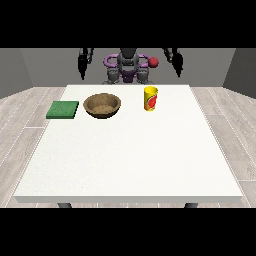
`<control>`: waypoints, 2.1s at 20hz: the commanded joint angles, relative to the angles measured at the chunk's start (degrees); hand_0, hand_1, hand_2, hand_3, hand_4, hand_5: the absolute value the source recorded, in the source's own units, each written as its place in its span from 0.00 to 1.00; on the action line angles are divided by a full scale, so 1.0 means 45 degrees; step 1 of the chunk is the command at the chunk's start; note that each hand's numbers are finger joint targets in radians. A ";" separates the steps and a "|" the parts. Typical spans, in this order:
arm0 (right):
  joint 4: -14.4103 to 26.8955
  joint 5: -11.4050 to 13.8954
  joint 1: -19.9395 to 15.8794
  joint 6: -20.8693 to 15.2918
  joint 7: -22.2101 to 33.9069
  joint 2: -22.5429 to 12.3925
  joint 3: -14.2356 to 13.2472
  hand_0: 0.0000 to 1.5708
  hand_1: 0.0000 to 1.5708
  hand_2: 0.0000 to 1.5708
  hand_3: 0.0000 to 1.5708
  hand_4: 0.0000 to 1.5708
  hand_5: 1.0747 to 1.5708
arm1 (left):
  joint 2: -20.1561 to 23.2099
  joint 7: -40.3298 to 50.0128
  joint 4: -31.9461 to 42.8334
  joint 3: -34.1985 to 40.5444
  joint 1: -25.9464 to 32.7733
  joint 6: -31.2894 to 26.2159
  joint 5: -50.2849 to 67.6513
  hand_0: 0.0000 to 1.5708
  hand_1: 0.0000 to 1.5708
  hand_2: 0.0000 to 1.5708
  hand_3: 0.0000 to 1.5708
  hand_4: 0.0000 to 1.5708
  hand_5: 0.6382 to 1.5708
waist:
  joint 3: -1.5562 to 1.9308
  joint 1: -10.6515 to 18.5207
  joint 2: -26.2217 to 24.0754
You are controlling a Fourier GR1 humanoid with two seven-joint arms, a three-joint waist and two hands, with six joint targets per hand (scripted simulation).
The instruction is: Pick the cup and pour the ball into the bowl, then pick the bowl and place it on the pad
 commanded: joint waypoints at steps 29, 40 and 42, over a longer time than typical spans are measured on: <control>0.0438 -0.3080 -0.1542 0.3555 -0.1456 -0.2031 -0.3212 0.00 0.00 0.00 0.00 0.00 1.00 | -0.0528 -0.3842 0.2546 0.1726 -0.2804 -0.0279 0.0654 0.00 0.00 0.00 0.00 0.00 0.95 | 0.0141 -0.1314 0.1687; 0.0930 -0.2619 -0.1607 0.3935 -0.2940 -0.1656 -0.2894 0.00 0.00 0.00 0.00 0.00 1.00 | -0.1426 -0.8808 0.7970 0.2130 -0.4164 0.0987 -0.0273 0.00 0.00 0.00 0.00 0.00 0.94 | 0.0136 -0.2036 0.2899; 0.0407 -0.2721 -0.1480 0.4369 -0.2801 -0.2020 -0.2892 0.00 0.00 0.00 0.00 0.00 1.00 | -0.1030 -0.9272 0.9079 0.2684 -0.4738 0.0891 -0.0009 0.00 0.00 0.00 0.00 0.00 0.94 | 0.0133 -0.2464 0.3029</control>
